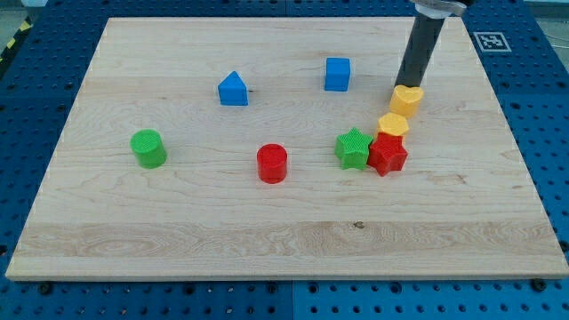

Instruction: Move the yellow heart above the yellow hexagon

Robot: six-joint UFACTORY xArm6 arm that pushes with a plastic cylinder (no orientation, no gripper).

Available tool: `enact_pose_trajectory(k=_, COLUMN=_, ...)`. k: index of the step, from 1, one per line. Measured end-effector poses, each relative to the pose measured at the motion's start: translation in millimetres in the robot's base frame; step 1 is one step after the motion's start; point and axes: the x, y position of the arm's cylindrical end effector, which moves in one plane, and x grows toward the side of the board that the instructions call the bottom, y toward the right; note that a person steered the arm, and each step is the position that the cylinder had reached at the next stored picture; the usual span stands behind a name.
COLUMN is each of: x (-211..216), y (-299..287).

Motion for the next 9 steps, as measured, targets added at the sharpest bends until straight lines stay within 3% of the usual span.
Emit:
enact_pose_trajectory(k=3, x=6, y=33)
enact_pose_trajectory(k=4, x=26, y=32)
enact_pose_trajectory(k=7, x=33, y=13)
enact_pose_trajectory(k=9, x=13, y=-14)
